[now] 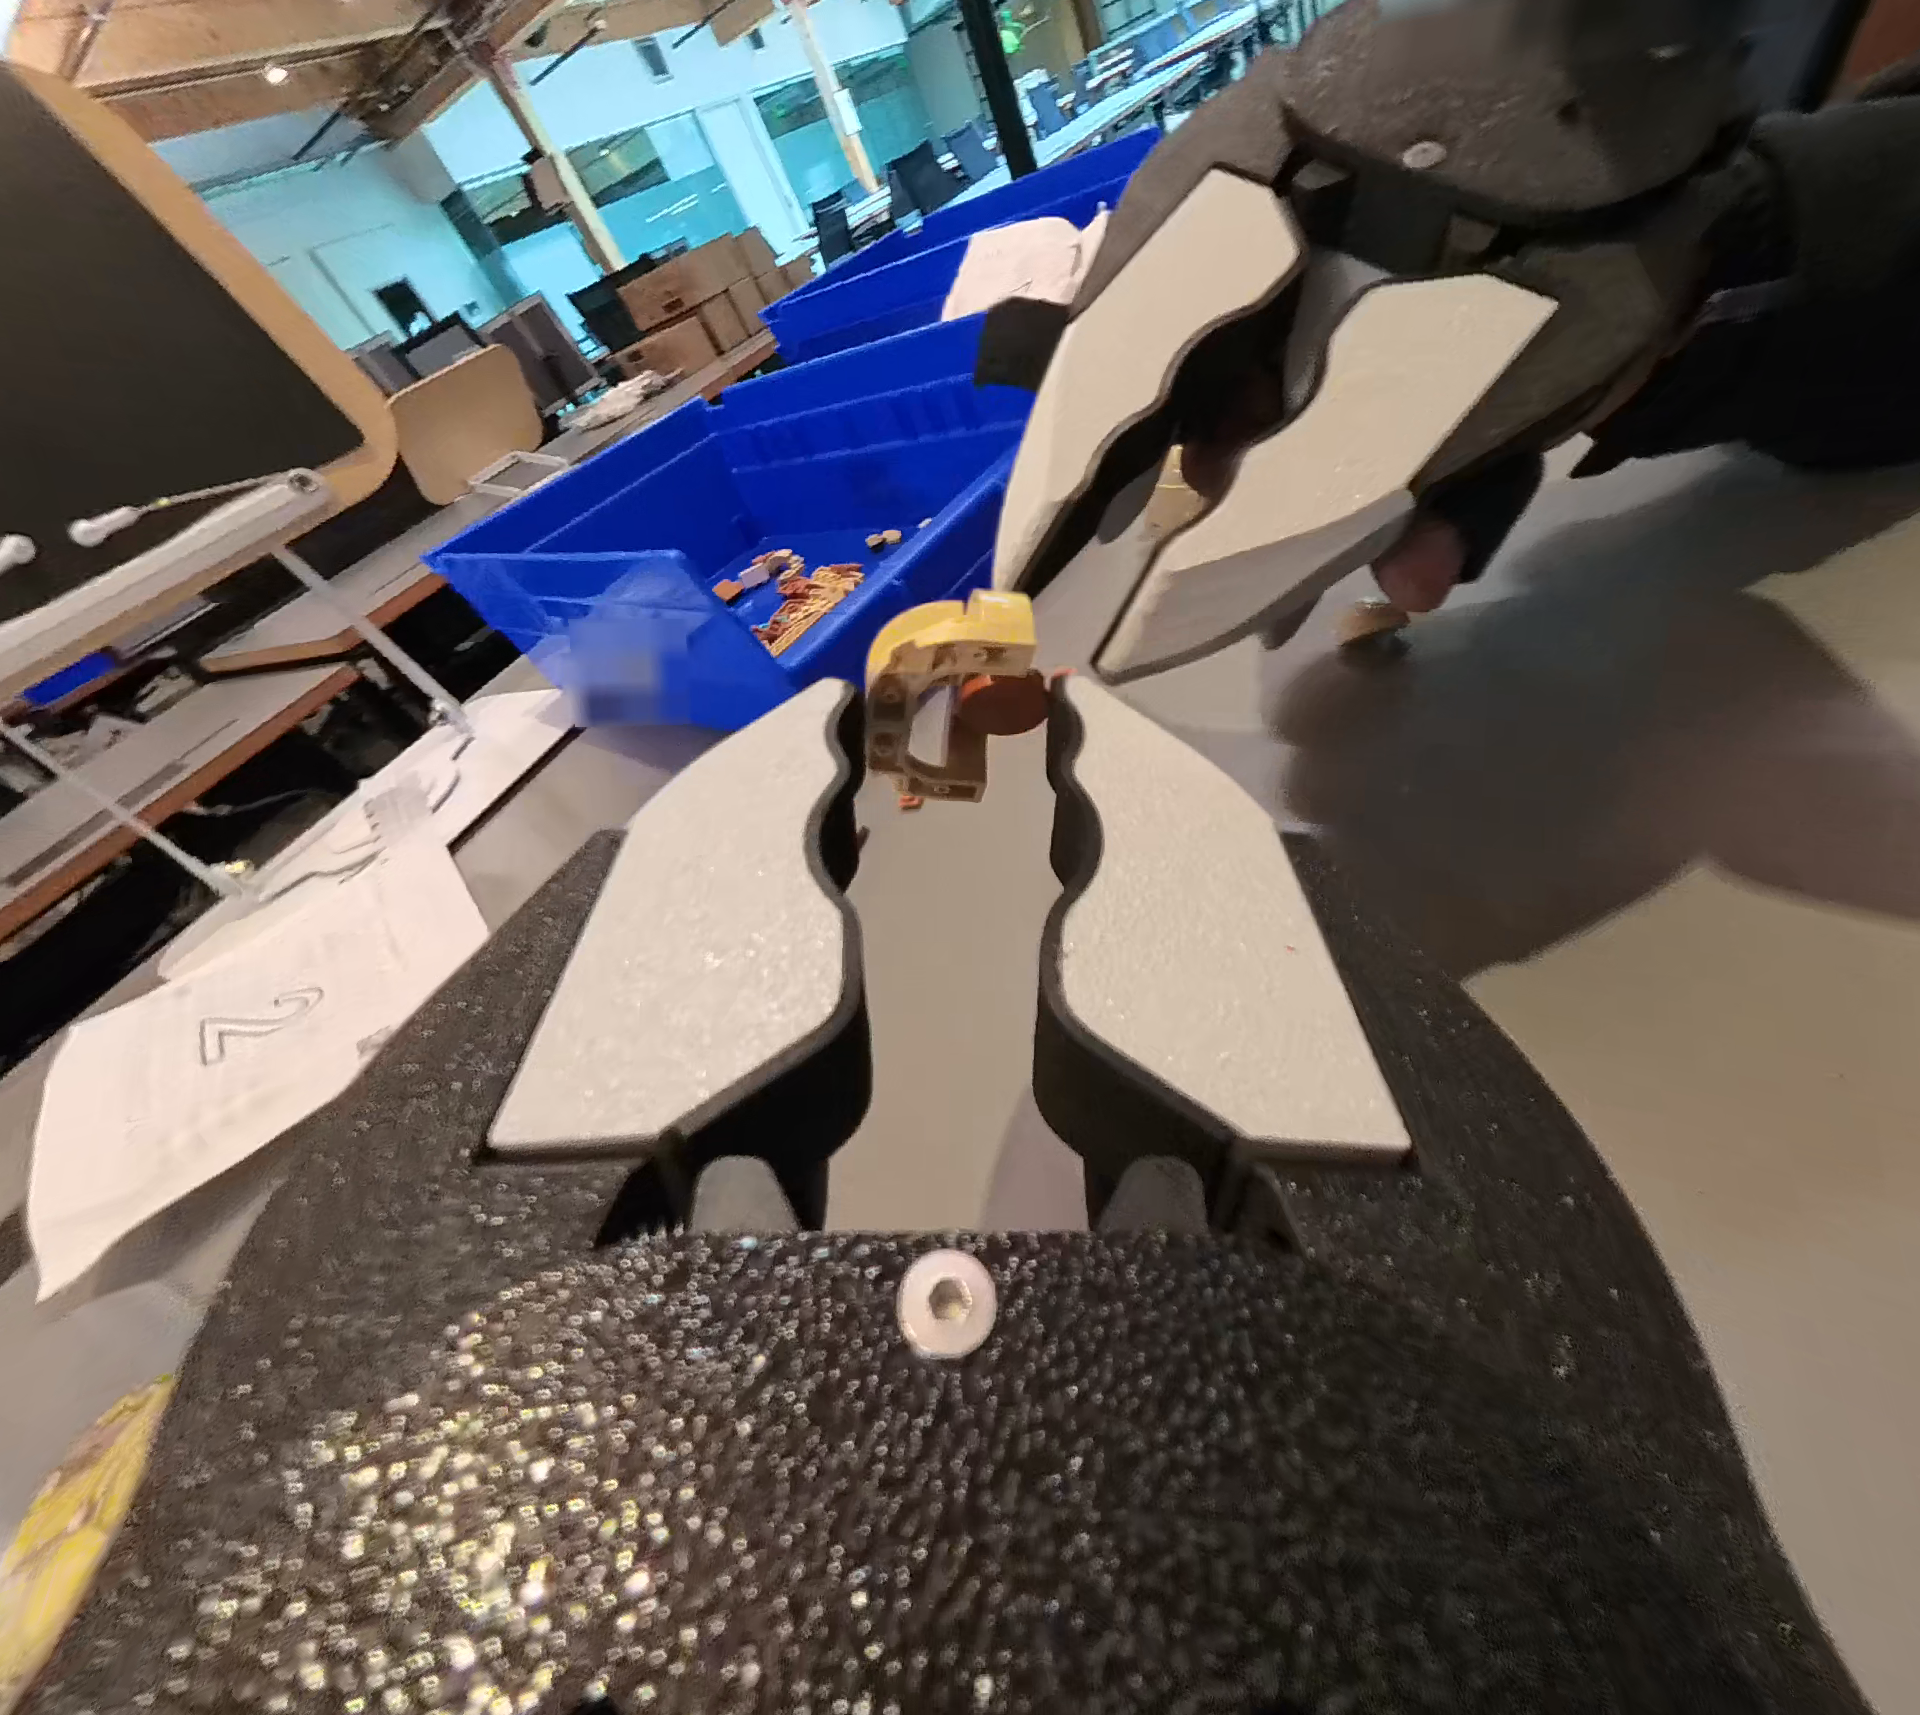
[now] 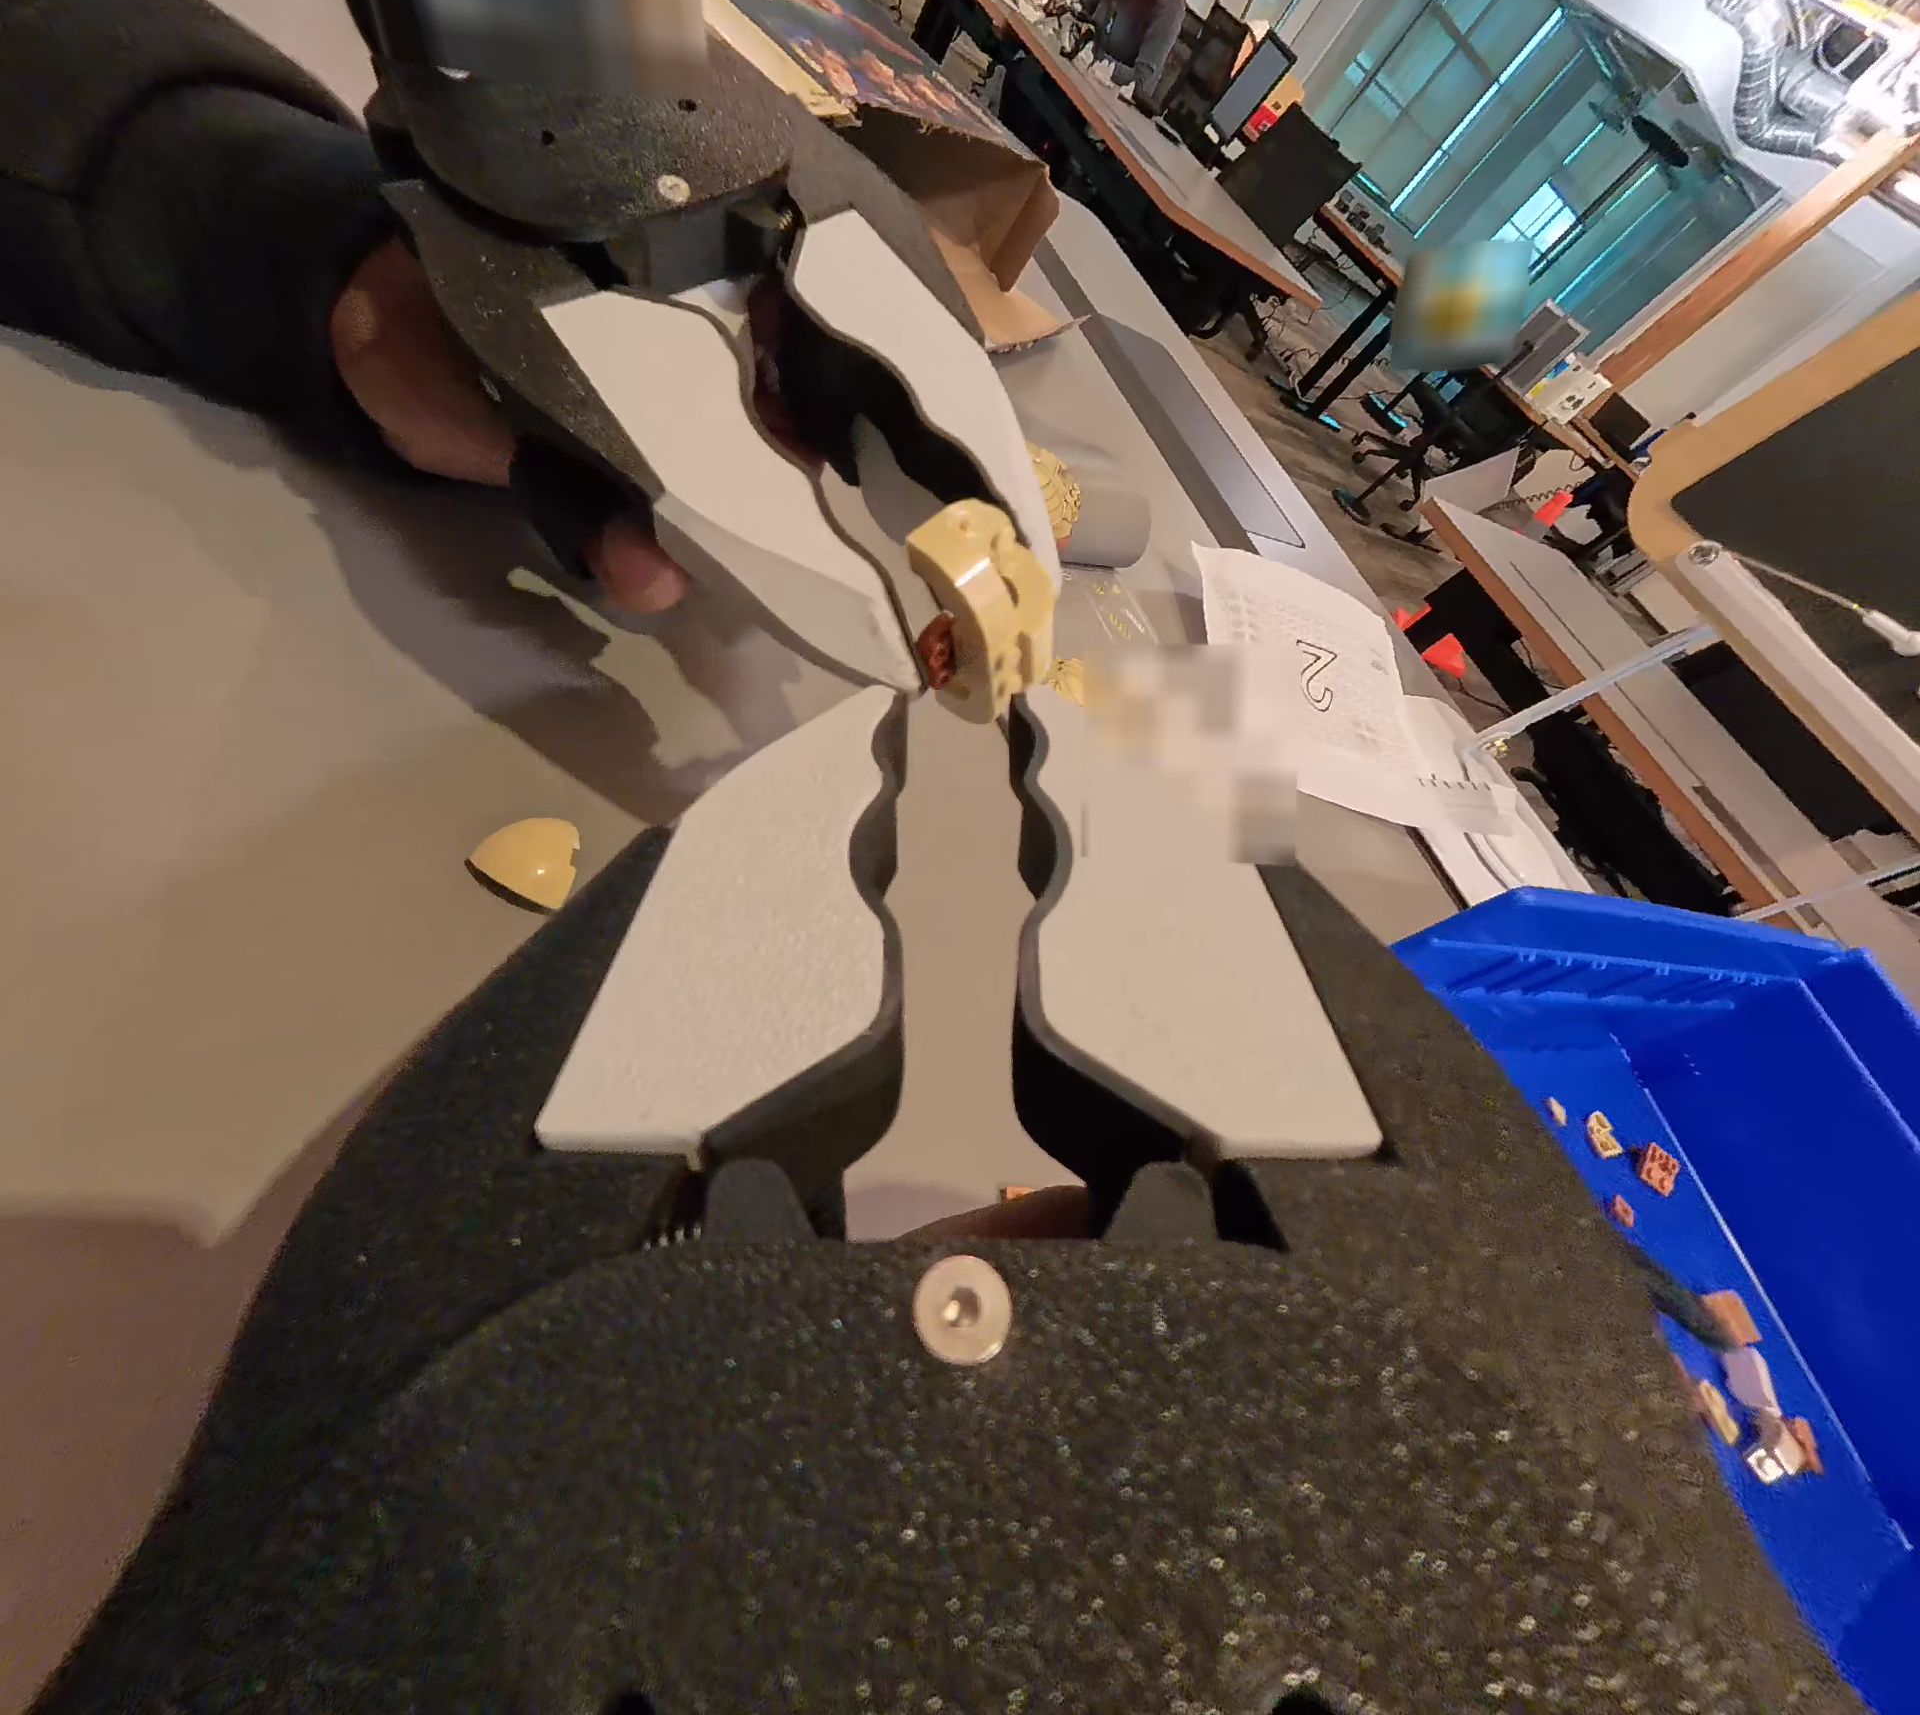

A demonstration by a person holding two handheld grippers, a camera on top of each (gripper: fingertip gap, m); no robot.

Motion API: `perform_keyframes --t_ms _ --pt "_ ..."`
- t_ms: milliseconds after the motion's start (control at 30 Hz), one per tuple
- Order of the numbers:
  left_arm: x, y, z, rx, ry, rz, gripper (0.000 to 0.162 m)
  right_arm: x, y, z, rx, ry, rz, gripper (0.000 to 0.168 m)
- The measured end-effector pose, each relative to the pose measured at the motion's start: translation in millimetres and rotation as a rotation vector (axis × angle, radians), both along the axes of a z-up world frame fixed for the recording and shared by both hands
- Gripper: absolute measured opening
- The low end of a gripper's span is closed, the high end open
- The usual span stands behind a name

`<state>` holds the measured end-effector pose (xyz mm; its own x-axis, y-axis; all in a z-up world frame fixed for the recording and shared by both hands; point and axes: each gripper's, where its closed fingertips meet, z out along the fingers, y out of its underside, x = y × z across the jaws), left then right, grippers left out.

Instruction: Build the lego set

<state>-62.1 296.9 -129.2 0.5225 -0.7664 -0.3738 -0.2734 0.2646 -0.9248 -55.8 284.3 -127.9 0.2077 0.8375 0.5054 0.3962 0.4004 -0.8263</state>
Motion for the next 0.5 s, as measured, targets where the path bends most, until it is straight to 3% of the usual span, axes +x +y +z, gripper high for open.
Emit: perform_keyframes --t_ms 133,333,500 --pt "-1.8 1.7 9.1 -0.103 -0.131 0.007 0.033 -2.7 -0.7 9.0 -0.001 0.041 -0.032 0.022" --pt "2.1 -2.4 24.4 -0.284 -0.370 -0.020 0.033 -4.3 5.7 20.2 0.146 0.065 -0.148 0.029" --pt "5.1 -3.3 26.6 -0.329 -0.434 -0.015 0.033 -6.5 8.5 25.2 0.195 0.087 -0.199 0.034"
